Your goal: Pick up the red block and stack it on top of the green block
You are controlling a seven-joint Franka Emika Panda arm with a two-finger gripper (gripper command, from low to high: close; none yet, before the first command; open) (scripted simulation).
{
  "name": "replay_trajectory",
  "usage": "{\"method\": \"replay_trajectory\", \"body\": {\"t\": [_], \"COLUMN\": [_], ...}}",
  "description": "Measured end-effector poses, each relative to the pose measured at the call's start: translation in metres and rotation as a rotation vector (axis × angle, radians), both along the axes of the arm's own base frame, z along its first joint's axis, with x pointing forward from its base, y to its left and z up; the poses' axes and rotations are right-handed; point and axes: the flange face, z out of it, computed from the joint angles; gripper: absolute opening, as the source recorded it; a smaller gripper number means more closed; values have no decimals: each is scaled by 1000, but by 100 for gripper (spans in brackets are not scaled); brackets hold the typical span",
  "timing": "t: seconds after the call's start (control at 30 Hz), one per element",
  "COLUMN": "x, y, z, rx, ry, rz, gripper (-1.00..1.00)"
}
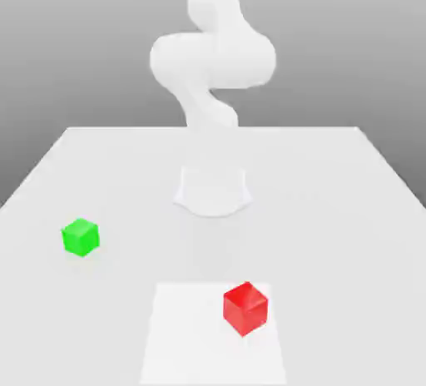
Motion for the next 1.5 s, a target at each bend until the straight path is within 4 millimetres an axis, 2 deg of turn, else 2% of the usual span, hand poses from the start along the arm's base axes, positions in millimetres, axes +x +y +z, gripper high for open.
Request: {"method": "replay_trajectory", "body": {"t": [0.17, 0.27, 0.37, 0.47, 0.57, 0.67, 0.77, 0.83, 1.07, 1.27, 1.3, 1.5], "x": [50, 67, 74, 71, 61, 44, 23, 12, 15, 11, 10, 9], "y": [14, 15, 14, 13, 15, 20, 31, 38, 37, 37, 36, 36], "z": [-105, -170, -233, -294, -349, -396, -435, -452, -480, -513, -519, -522], "rx": [24, 50, 84, 128, 181, 244, 315, 352, 379, 372, 369, 368], "ry": [148, 230, 311, 389, 465, 538, 609, 640, 640, 647, 649, 648], "rz": [-180, -281, -380, -477, -571, -661, -744, -781, -804, -805, -805, -804], "gripper": [0, 0, 0, 0, 0, 0, 0, 0, 0, 0, -100, -100]}}
